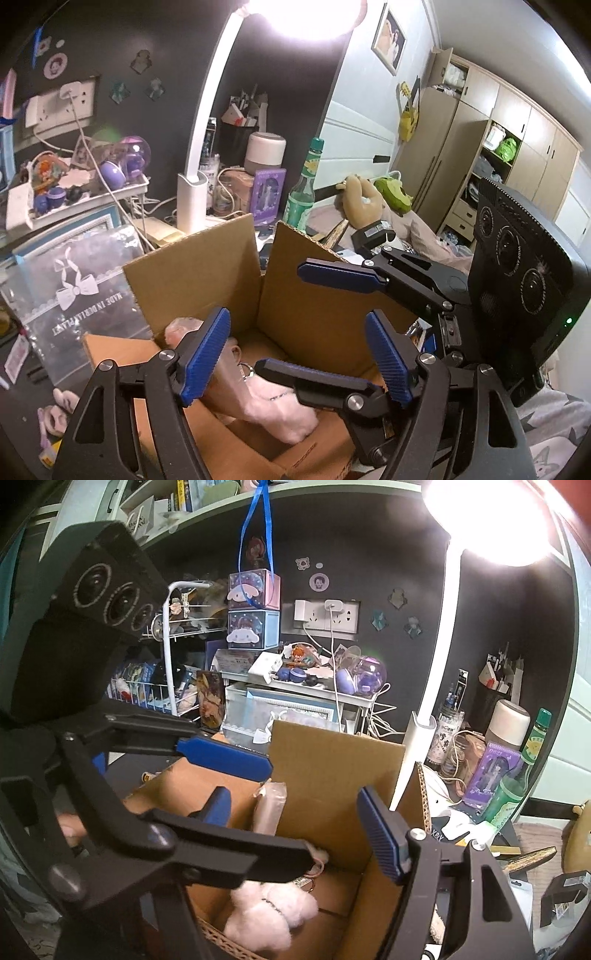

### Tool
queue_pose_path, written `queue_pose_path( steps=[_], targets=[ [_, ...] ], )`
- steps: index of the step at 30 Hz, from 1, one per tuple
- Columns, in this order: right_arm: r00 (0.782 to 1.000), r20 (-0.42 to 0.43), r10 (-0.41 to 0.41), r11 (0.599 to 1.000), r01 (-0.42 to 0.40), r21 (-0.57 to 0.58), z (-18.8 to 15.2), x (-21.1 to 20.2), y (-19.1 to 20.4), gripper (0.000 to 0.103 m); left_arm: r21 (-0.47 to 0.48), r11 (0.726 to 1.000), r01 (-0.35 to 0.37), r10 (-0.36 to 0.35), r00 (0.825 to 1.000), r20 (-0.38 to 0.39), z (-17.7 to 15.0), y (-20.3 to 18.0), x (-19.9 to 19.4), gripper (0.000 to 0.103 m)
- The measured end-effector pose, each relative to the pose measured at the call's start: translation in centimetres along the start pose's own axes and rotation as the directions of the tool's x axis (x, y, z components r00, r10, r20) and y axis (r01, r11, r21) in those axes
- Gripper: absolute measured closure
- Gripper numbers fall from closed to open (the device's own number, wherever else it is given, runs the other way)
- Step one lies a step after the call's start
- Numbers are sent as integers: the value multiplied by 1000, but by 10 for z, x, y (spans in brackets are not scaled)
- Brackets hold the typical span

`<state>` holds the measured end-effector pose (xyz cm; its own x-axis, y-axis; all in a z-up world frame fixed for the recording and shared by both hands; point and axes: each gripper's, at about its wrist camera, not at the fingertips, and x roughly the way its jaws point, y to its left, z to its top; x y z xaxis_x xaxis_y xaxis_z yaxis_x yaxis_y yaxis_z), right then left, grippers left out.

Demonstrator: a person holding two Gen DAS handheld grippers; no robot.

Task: Organize objects
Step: 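Carry the green container into the cardboard box and open the right gripper, then move the right tool back to the white-and-yellow glue bottle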

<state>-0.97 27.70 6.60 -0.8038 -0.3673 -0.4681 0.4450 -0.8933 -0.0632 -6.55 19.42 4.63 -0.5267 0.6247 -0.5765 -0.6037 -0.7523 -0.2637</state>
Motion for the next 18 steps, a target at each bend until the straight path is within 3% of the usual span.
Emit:
queue_pose_path(
  steps=[10, 18],
  targets=[
    [1000, 19, 9, 999, -8, -45, 14, -9, 30, 35, -27, 999, -28, 30, 996, 88, -16, 15, -51, 28],
    [997, 23, 67, 990, -63, -125, 31, -1, 86, 35, -121, 988, -98, 119, 976, 183, -53, 57, -113, 24]
  ],
)
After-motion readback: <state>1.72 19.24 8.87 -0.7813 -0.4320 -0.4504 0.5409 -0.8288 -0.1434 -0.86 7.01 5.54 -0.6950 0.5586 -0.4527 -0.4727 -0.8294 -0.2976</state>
